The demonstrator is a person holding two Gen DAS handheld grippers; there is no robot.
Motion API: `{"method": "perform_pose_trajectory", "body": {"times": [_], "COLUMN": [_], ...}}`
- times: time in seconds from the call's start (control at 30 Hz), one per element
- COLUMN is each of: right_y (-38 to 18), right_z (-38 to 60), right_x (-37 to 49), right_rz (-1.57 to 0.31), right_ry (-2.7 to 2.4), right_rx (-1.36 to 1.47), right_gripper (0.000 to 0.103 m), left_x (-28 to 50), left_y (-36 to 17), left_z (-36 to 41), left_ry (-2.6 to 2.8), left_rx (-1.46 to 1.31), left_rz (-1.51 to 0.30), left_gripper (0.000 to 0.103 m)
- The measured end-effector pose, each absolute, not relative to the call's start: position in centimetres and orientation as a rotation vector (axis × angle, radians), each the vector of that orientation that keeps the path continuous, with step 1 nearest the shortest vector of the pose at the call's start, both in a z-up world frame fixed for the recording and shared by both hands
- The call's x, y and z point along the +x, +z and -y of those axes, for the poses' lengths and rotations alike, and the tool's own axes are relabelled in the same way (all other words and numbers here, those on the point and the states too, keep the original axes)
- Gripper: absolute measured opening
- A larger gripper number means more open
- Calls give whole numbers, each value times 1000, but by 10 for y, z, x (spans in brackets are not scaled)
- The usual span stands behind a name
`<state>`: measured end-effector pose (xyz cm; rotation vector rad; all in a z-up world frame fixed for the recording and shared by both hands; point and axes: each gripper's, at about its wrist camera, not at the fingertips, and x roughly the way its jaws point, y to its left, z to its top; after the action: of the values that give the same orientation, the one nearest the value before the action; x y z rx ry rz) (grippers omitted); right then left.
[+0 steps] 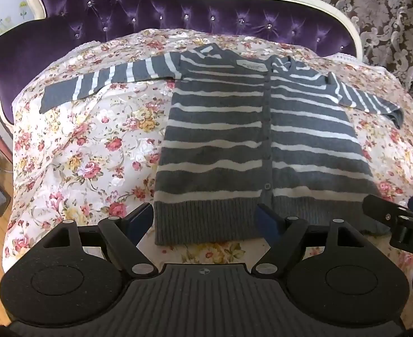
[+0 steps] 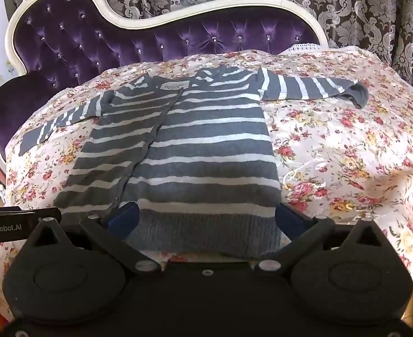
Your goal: Fold small clothes
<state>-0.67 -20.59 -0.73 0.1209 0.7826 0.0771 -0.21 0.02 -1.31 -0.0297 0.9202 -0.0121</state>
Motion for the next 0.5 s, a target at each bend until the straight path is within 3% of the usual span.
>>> {"method": "perform_pose_trajectory", "body": {"times": [0.5], "right_y": [-15], "right_z": [207], "right_x": [-4], "right_rz": [-826], "right_ry": [73], "right_rx": [128], "right_gripper": [102], "left_x": [4], "left_y": [-17], "left_z": [0], "left_ry": [-18], "left_rx": [-32], "left_rz": [-964], "left_gripper": [78]}}
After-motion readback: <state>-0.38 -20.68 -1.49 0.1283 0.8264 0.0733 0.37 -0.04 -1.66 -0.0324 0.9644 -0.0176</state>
